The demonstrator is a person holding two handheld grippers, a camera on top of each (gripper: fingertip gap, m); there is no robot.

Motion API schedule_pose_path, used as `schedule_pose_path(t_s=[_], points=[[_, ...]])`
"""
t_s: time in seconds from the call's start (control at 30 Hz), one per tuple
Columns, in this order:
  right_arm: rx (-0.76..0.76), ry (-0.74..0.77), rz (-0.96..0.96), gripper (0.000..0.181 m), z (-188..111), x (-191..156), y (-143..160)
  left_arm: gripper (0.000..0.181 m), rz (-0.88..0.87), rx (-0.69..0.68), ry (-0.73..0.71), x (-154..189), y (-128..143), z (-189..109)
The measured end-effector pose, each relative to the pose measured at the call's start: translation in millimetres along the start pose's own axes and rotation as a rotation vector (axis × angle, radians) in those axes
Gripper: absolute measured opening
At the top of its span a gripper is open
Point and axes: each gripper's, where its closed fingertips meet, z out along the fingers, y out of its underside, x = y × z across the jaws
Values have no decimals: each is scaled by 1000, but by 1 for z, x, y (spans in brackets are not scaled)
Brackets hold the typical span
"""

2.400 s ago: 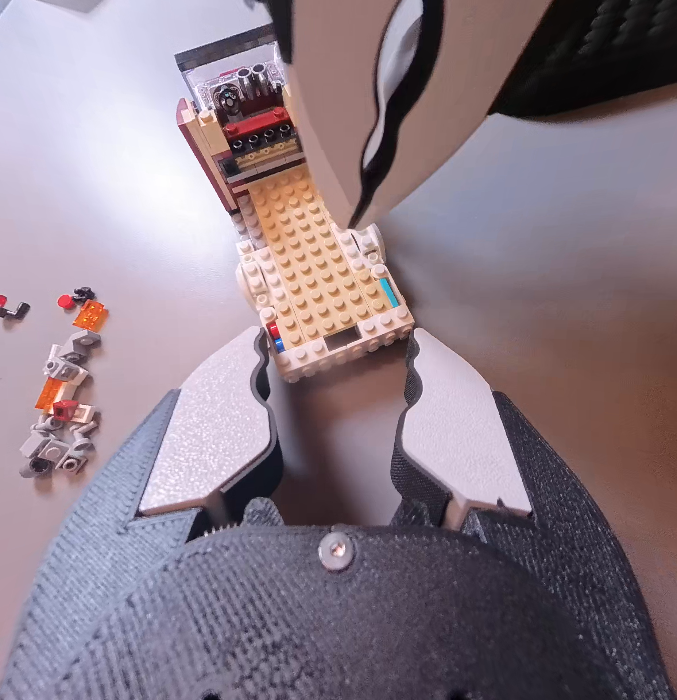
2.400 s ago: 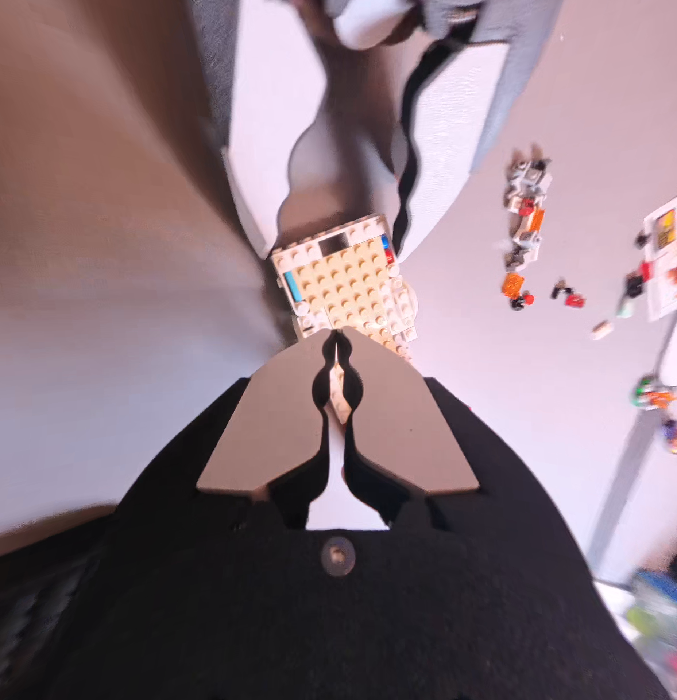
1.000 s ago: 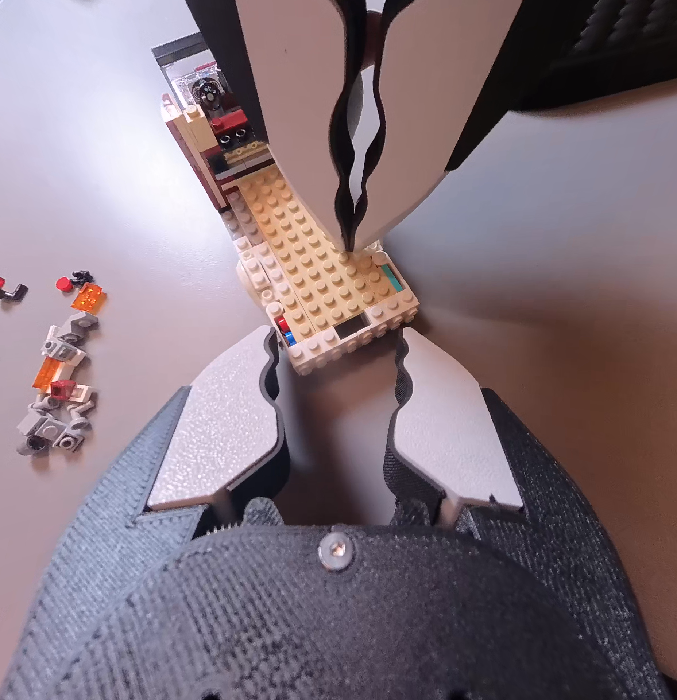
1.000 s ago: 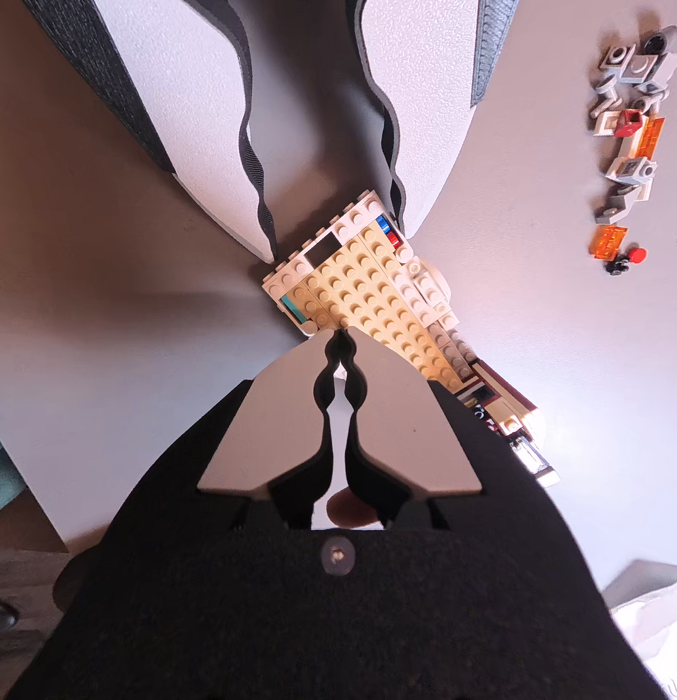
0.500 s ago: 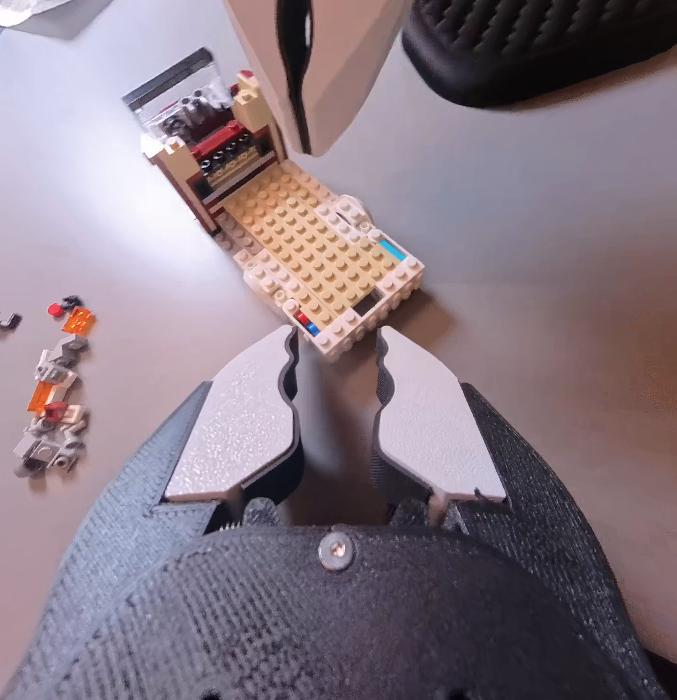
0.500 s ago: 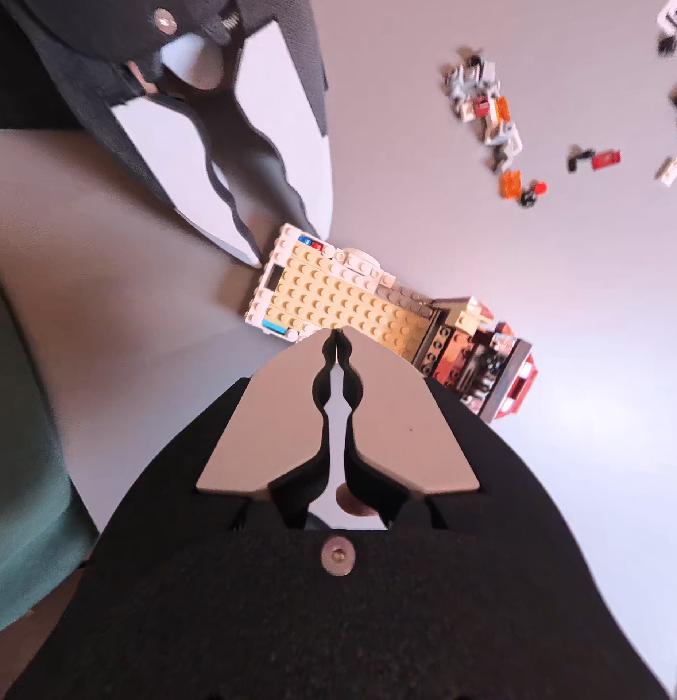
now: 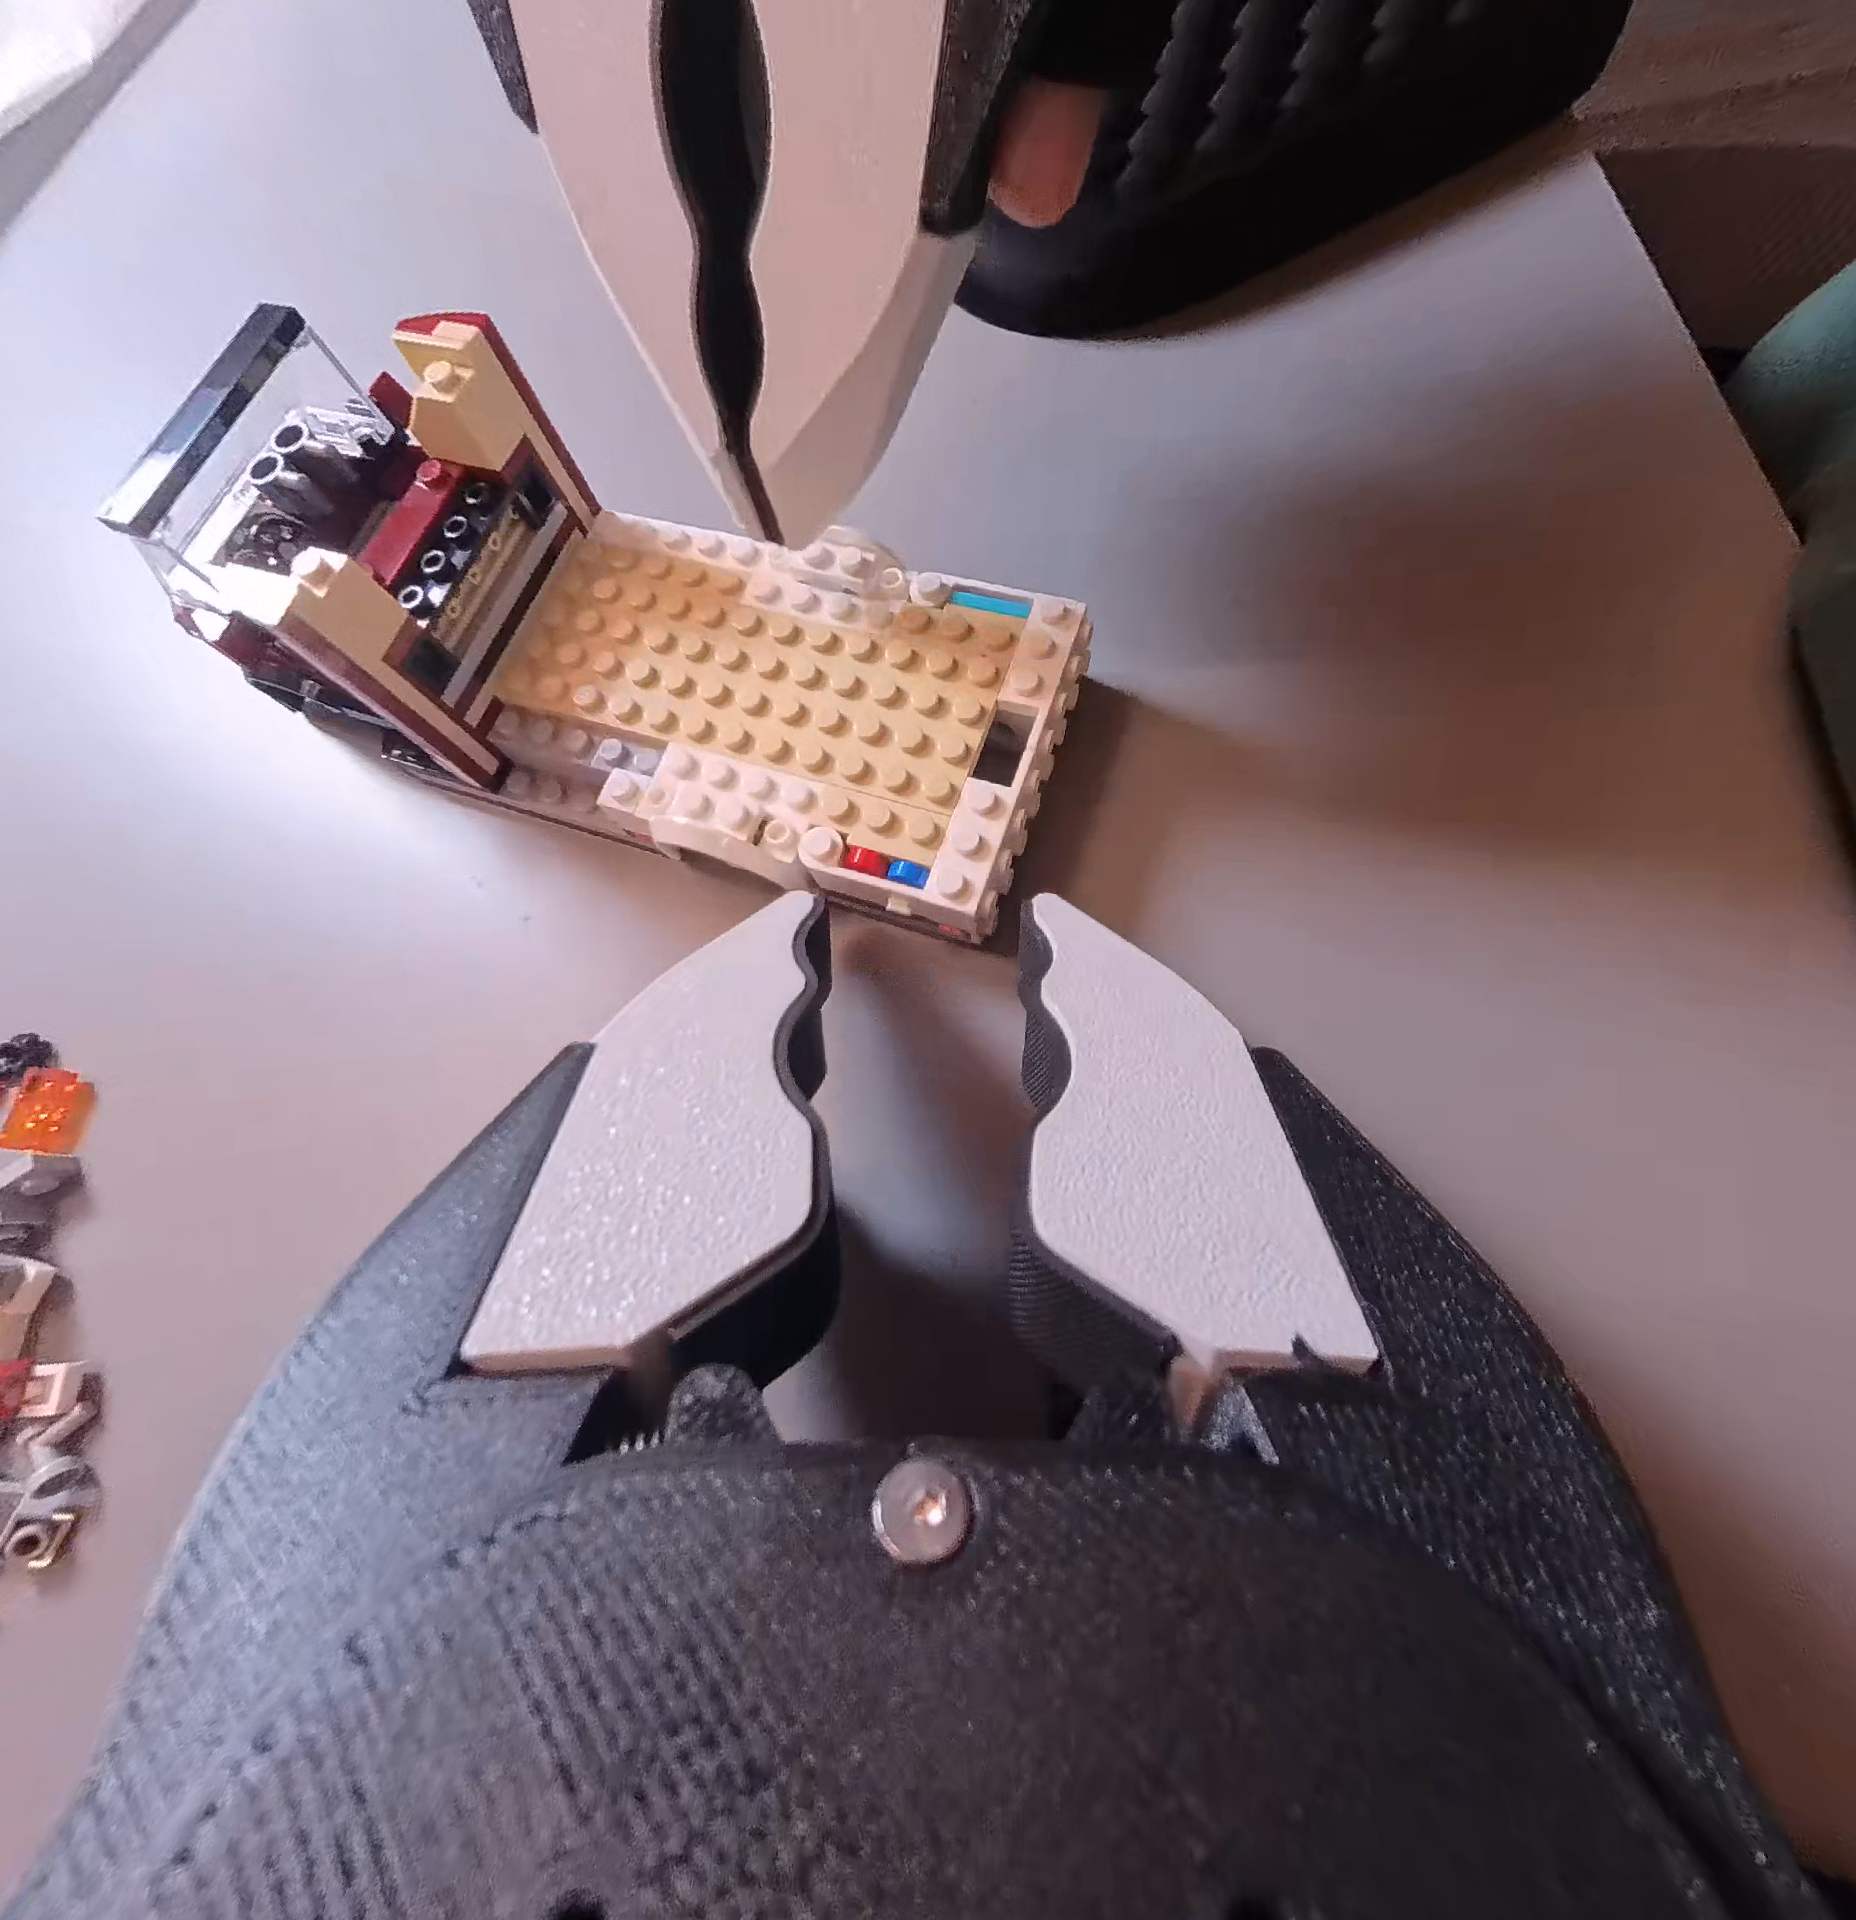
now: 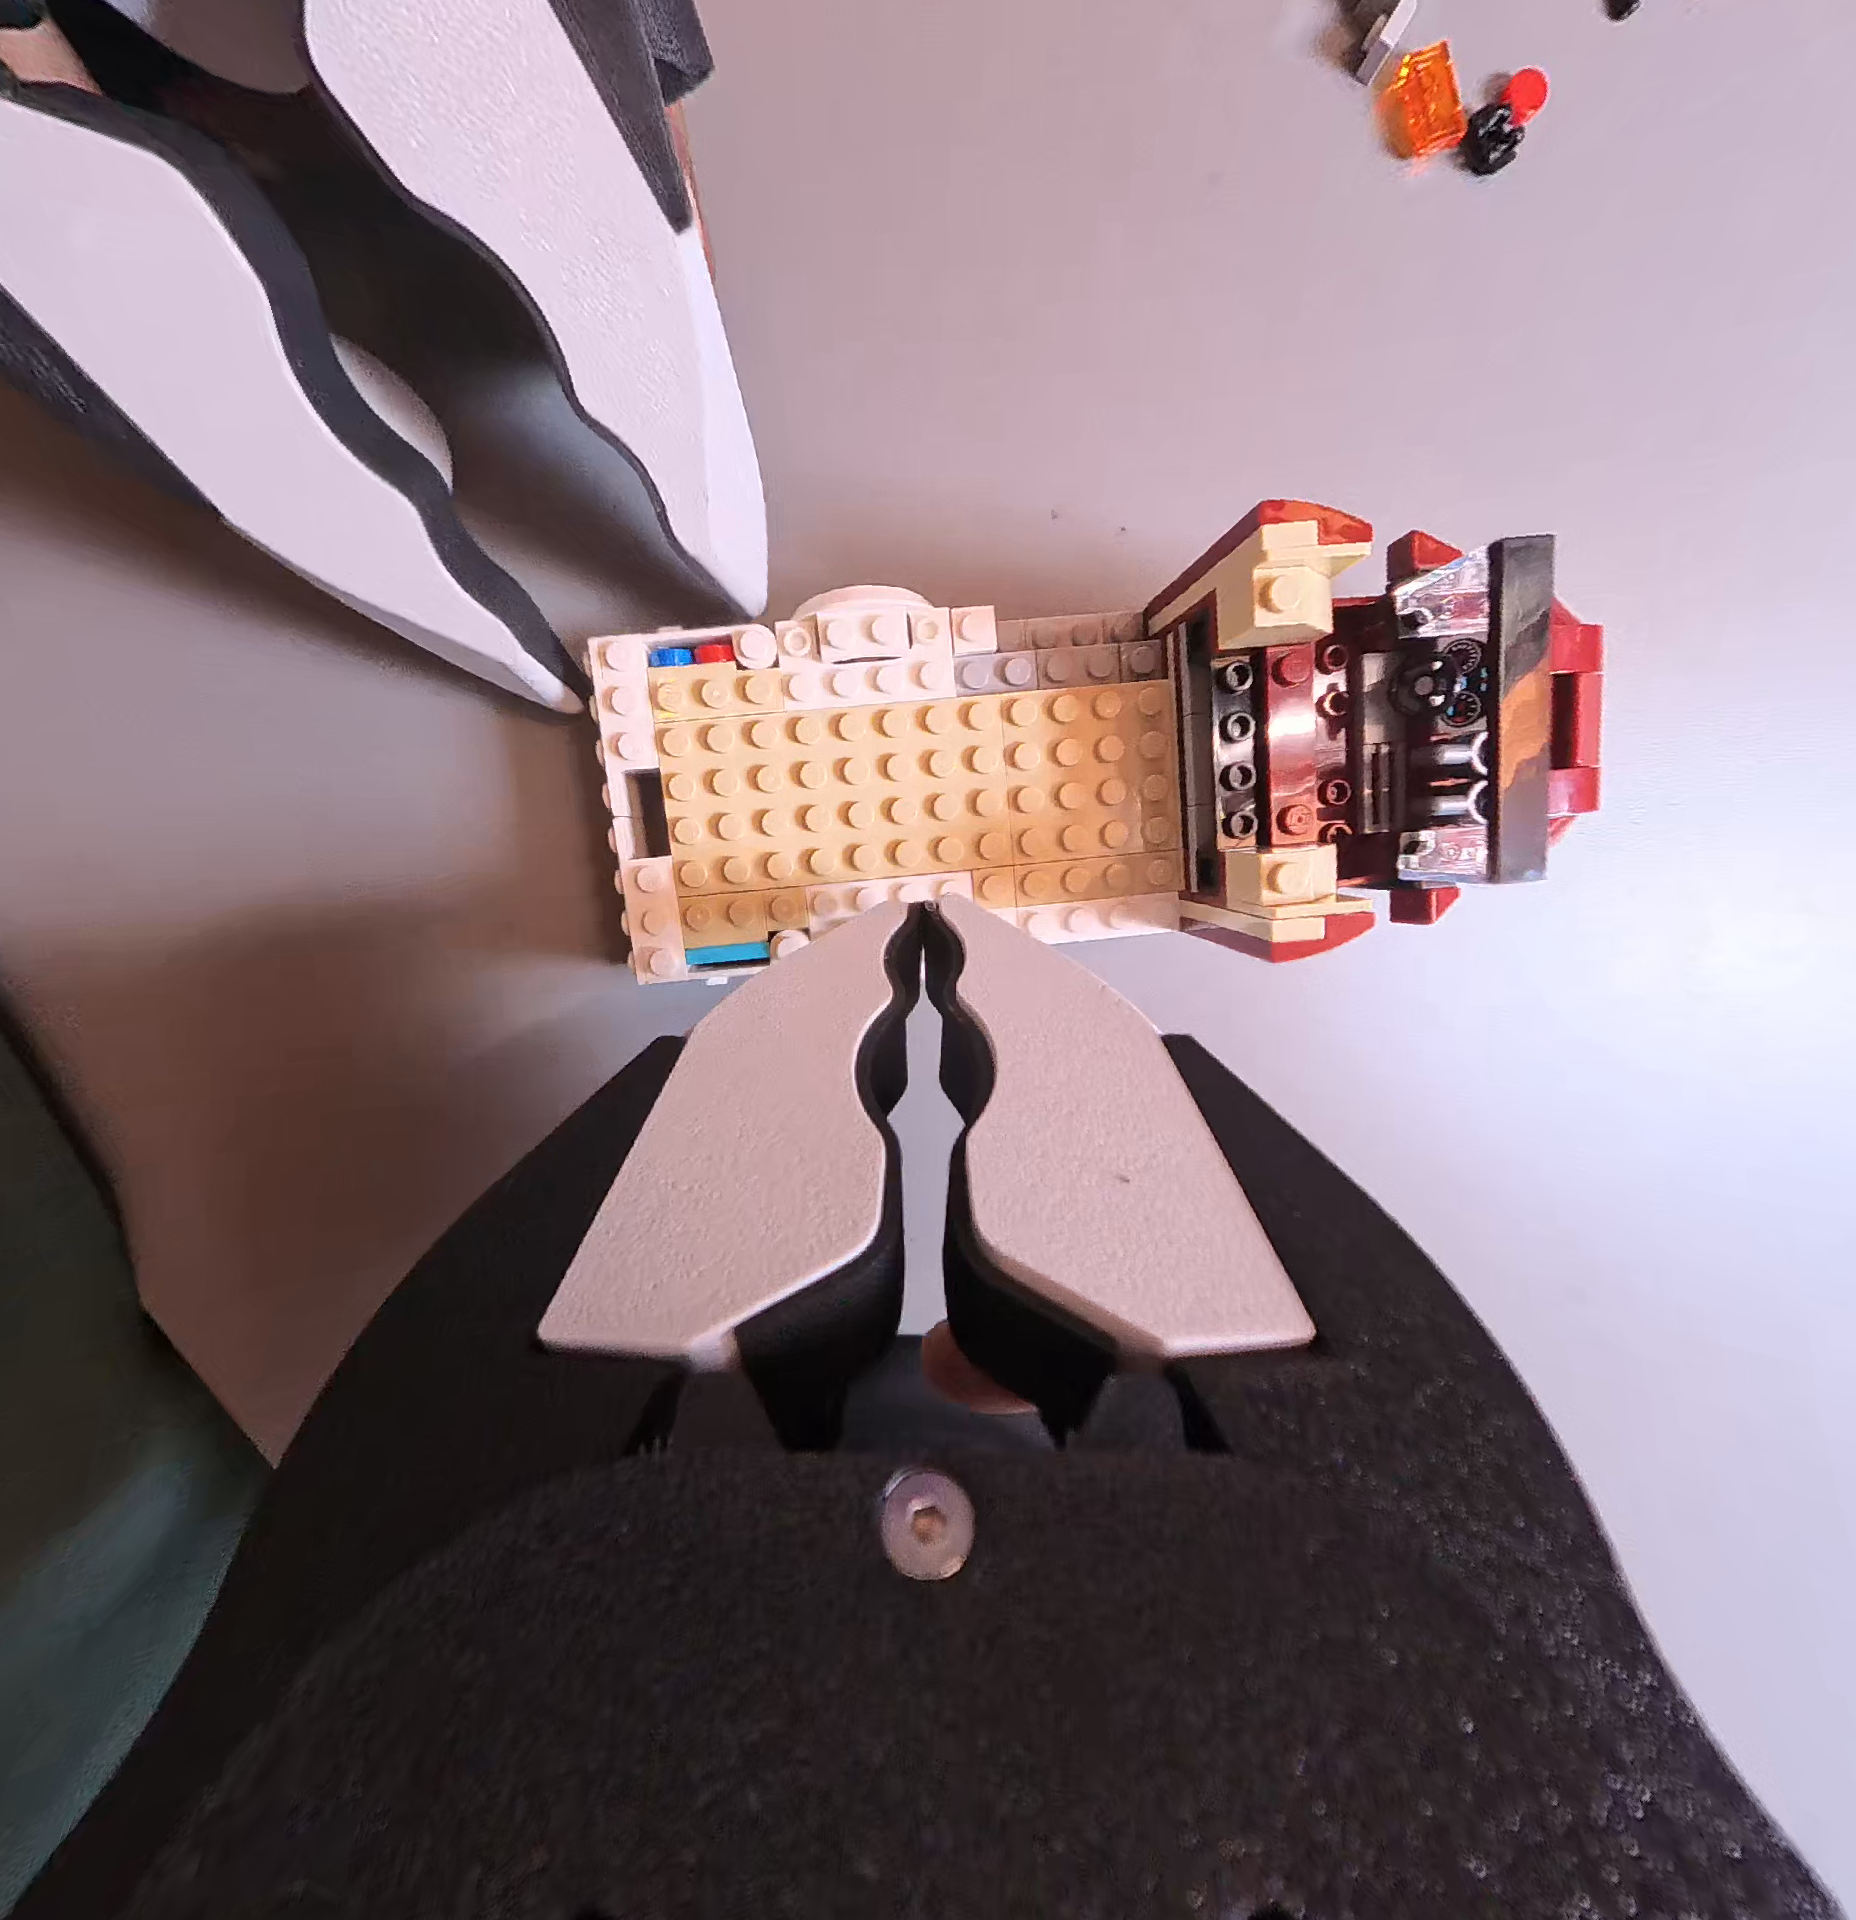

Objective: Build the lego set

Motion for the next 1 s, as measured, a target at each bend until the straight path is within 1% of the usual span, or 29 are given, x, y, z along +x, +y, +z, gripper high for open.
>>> schedule_pose_path(t_s=[0.27,0.5,0.73,0.83,0.93,0.97,1.0], points=[[-54,-20,-5,0,8,3,4,32,-31,-17,-12,-1,-2,5],[-99,-80,85,0,9,2,5,32,-40,-23,-17,-1,-3,6],[-150,-90,49,0,9,2,5,32,-47,-18,-8,1,-3,7],[-147,-93,48,0,9,3,5,33,-48,-20,-7,1,-3,7],[-134,-29,-34,0,10,7,4,32,-46,-19,-16,0,-3,7],[-123,-38,-42,0,8,4,2,32,-45,-20,-17,0,-3,6],[-76,-76,-25,0,5,-1,-7,32,-44,-20,-20,0,-3,7]])
